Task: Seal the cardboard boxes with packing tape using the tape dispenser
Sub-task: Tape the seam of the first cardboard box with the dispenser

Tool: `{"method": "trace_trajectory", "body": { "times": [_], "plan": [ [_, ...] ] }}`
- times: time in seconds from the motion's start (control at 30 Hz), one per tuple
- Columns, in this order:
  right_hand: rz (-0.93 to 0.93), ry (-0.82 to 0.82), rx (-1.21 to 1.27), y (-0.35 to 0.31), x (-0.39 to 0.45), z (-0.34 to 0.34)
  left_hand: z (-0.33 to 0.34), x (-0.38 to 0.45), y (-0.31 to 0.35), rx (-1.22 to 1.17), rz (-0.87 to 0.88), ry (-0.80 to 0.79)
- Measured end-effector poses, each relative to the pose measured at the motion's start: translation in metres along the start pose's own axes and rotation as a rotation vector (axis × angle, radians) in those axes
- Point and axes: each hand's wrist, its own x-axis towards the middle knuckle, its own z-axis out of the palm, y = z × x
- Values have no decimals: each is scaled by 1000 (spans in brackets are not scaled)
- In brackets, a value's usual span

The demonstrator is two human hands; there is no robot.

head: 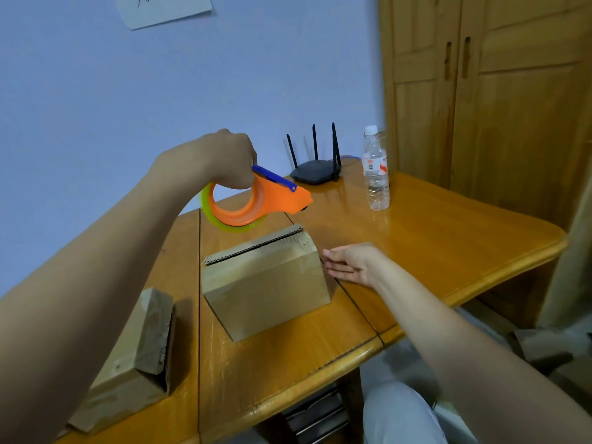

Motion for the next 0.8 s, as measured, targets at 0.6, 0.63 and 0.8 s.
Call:
{"method": "trace_trajectory", "body": {
  "times": [0.6, 0.63, 0.8],
  "plan": [
    [-157, 251, -271, 26, 4, 20, 5, 9, -4, -22, -24, -47],
    [-145, 251, -300, 29, 4, 20, 5, 9, -4, -22, -25, -44],
    [-251, 354, -298, 30, -2, 22, 7, 14, -4, -31, -22, -42]
  ]
}}
